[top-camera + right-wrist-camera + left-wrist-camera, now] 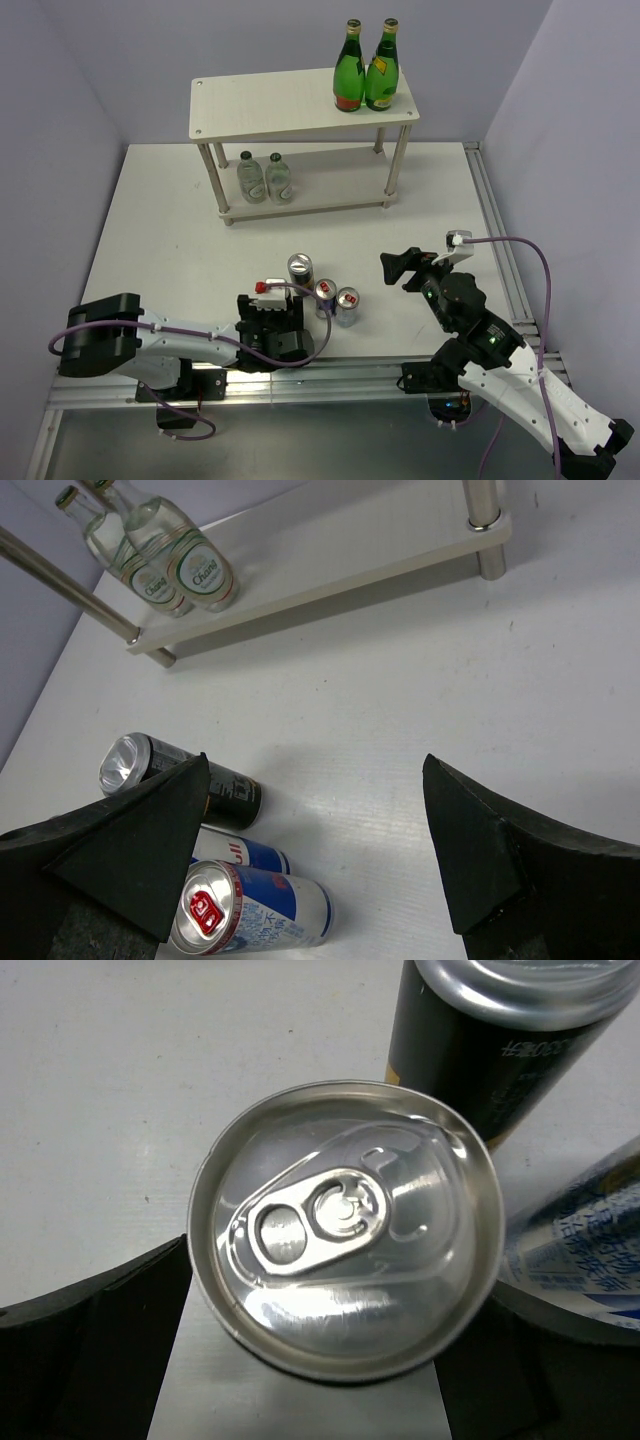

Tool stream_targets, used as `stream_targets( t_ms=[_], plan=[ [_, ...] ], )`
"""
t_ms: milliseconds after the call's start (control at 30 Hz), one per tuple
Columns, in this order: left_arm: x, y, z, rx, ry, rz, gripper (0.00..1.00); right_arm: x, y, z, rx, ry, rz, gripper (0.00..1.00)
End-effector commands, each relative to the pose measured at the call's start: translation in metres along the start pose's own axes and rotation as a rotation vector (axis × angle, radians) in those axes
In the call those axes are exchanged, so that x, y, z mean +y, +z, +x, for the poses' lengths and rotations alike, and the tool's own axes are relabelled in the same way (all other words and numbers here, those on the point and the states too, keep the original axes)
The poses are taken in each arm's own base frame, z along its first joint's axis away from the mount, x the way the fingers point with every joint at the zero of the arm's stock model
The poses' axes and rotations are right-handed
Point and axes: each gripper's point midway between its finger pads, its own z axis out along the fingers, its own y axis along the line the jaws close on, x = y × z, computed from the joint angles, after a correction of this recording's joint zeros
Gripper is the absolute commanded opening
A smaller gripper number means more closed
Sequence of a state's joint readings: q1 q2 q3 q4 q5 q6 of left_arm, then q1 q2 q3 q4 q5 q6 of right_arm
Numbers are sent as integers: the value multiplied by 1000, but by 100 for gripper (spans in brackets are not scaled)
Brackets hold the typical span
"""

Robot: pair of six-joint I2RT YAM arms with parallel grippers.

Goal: Place and organize the beverage onto the shelf

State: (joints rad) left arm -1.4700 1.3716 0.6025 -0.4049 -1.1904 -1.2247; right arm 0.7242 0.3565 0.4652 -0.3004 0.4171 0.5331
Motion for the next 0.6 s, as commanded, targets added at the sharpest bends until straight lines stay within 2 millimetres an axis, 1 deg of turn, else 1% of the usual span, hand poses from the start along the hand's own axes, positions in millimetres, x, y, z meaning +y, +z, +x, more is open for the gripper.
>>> stream_targets(
  t_ms=[0, 33, 100, 133, 267, 333, 367, 433, 467, 500, 533, 567],
  plan=[
    [-12, 9, -8, -17, -44, 37, 97, 4, 1, -5, -23, 5, -14, 93],
    [-10, 11, -8, -21, -45, 32, 97, 4, 1, -5, -23, 5, -14, 93],
    [-6, 16, -7, -28, -21, 26, 93, 4, 1, -4, -21, 4, -14, 93],
    [-8, 17, -10, -40, -42, 32, 91, 4, 1, -4, -21, 3, -14, 93],
    [-3, 24, -11, -46, -49, 13, 80, 4, 1, -4, -17, -1, -16, 93],
    [-5, 25, -11, -41, -41, 19, 74, 4, 2, -4, -18, 0, -14, 93],
    [-6, 24, -11, -38, -31, 22, 59, 4, 2, -4, -17, 0, -16, 93],
    [-11, 23, -17, -36, -37, 27, 44, 5, 2, -3, -15, -2, -18, 93],
    [-3, 22, -15, -27, -9, -2, 34, 5, 2, -4, -17, 1, -16, 93],
    [-11, 18, -29, -34, -37, 1, 30, 5, 2, -4, -16, -1, -15, 93],
    [-11, 15, -35, -36, -37, -9, 25, 5, 2, -4, -16, -1, -15, 93],
    [5, 11, -38, -31, 7, -60, 14, 5, 2, -4, -16, 0, -17, 93]
  ],
)
